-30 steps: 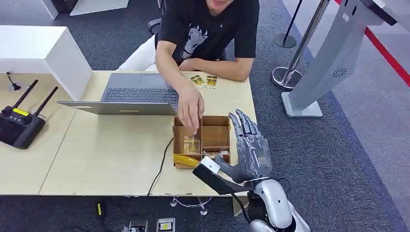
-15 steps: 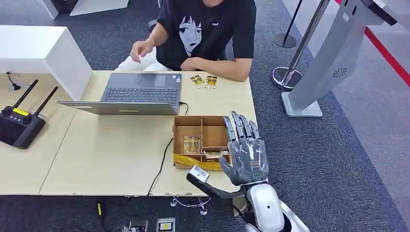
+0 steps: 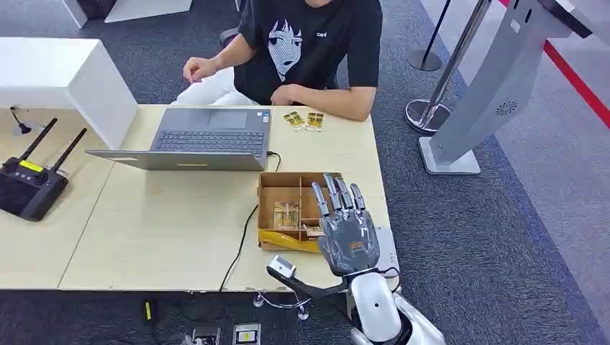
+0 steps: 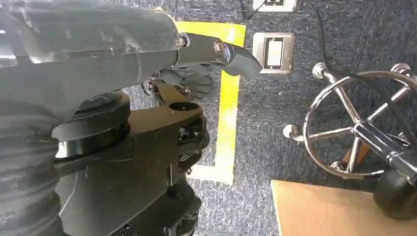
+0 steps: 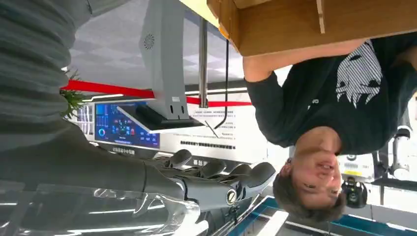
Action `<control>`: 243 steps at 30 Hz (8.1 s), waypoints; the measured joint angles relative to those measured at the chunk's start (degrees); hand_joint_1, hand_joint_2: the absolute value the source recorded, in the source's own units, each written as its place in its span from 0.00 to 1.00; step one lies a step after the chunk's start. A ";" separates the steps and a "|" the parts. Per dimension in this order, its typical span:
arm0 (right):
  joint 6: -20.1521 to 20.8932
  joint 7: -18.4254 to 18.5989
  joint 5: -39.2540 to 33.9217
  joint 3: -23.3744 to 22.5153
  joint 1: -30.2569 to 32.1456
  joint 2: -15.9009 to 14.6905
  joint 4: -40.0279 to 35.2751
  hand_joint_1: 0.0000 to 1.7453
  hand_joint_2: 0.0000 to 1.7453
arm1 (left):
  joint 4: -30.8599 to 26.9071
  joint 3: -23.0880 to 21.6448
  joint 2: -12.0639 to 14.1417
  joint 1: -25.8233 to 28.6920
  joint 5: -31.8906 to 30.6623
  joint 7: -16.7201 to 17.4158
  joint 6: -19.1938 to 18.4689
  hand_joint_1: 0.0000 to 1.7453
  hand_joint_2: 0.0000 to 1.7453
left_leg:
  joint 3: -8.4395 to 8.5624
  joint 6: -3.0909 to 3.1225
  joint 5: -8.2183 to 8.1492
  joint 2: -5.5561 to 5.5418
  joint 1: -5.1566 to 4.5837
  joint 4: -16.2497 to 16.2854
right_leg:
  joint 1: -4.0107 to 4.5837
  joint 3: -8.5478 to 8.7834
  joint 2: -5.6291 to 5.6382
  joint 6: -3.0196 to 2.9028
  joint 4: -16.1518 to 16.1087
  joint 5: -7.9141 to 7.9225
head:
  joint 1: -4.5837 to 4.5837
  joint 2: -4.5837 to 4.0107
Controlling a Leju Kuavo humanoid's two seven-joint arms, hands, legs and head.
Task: Pass the card to the sensor for recognition and then transmit it.
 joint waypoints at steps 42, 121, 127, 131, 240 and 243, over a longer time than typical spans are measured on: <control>0.09 1.46 -5.16 1.55 -3.55 2.34 10.65 0.00 1.00 | 0.00 -0.72 0.04 -0.81 -1.16 0.85 -0.70 0.00 1.00 | 0.00 0.00 0.00 0.01 0.00 0.00 | 0.00 -0.01 0.00 0.00 0.00 0.00 | 0.00 0.00; -8.68 1.55 -11.37 0.55 -6.94 3.59 19.30 1.00 1.00 | 0.04 -0.70 0.04 -0.79 -3.32 1.64 -0.72 0.00 1.00 | 0.01 0.00 0.00 0.02 0.00 0.01 | 0.00 -0.01 0.01 0.00 0.00 0.00 | 0.00 0.00; -9.18 1.55 -11.28 0.22 -6.96 3.26 18.10 1.00 1.00 | 0.04 -0.70 0.04 -0.78 -3.30 1.64 -0.68 0.00 1.00 | 0.01 0.00 0.00 0.02 0.00 0.00 | 0.00 -0.02 0.01 0.00 0.00 0.00 | 0.00 0.00; -12.20 1.57 -11.02 -0.61 -6.95 3.10 16.35 1.00 1.00 | 0.07 -0.70 0.04 -0.76 -3.19 1.64 -0.57 0.00 1.00 | 0.01 0.00 0.00 0.02 0.00 0.01 | 0.00 -0.01 0.01 0.00 0.00 0.00 | 0.00 0.00; -2.78 -20.41 -80.48 -71.08 11.19 7.06 63.98 0.00 1.00 | 19.69 68.06 -8.09 3.73 -22.24 11.61 15.98 0.00 1.00 | 0.13 0.02 -0.27 0.10 0.05 -0.16 | 0.05 0.05 0.12 -0.04 -0.19 -0.21 | 0.00 0.00; -2.08 -20.57 -80.91 -69.59 11.92 7.02 63.98 0.00 1.00 | 19.69 68.06 -7.98 4.42 -27.07 13.09 14.58 0.00 1.00 | 0.14 0.02 -0.27 0.10 0.05 -0.16 | 0.05 0.05 0.12 -0.04 -0.19 -0.21 | -0.02 0.00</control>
